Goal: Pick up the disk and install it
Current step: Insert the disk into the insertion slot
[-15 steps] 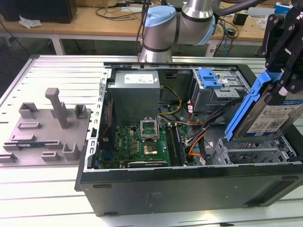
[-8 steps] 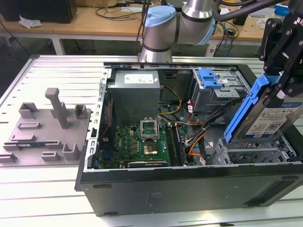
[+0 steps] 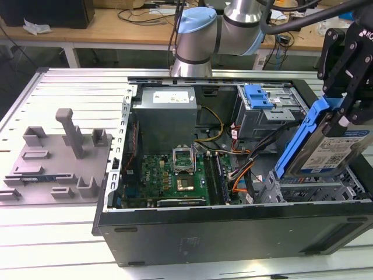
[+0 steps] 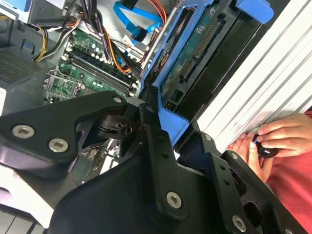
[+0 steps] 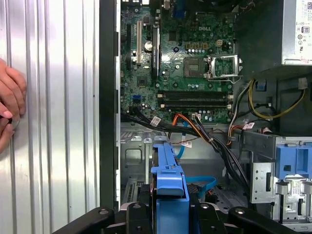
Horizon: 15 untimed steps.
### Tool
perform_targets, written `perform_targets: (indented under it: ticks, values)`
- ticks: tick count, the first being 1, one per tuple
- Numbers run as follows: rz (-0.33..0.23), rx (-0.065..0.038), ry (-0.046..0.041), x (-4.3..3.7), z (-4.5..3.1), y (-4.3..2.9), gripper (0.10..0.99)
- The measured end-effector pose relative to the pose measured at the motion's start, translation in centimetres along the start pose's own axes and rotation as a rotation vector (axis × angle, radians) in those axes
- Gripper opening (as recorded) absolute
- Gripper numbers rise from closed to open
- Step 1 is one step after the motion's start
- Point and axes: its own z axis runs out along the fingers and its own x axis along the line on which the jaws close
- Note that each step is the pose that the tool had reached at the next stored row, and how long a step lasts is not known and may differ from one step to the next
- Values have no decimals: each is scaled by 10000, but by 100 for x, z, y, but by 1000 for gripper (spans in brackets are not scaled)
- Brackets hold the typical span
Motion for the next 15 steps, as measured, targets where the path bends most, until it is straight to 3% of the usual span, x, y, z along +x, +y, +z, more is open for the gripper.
perform_targets:
  ticks: [11,15]
  values:
    - [0,-1,4,6,79,2,365]
    - [-1,0,-1,8,145,3,365]
